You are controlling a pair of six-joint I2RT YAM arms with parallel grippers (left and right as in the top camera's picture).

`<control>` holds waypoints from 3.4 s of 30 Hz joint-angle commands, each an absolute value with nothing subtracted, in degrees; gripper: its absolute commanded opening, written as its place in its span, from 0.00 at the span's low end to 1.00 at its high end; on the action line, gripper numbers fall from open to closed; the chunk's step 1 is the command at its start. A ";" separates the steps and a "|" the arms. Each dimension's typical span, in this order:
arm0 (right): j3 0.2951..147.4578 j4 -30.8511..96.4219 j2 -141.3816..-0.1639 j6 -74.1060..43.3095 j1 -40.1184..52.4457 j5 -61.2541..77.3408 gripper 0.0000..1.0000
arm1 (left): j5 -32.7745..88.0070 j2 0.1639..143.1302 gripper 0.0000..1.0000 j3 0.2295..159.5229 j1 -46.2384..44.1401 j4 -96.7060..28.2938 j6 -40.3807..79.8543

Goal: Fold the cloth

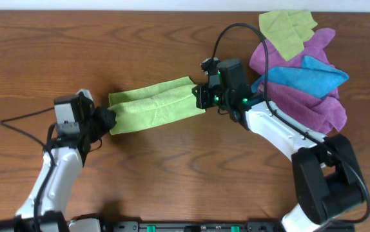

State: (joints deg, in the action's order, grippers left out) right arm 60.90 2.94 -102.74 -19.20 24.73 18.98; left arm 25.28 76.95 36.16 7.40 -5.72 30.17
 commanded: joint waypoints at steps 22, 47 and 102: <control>61.08 13.39 -103.48 -20.10 24.14 17.37 0.01 | 20.53 83.70 0.05 40.69 7.46 -15.46 24.34; 67.77 -0.91 -110.30 -22.26 24.01 17.21 0.01 | 22.00 97.06 0.06 54.50 7.49 -12.01 19.20; 71.35 21.26 -103.13 -17.69 26.44 5.96 0.01 | 1.76 98.94 0.05 60.36 -2.79 -26.98 5.54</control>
State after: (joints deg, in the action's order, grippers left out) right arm 71.31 20.43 -102.37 -18.63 26.70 7.90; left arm 4.91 96.86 60.25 -2.81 -26.68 6.61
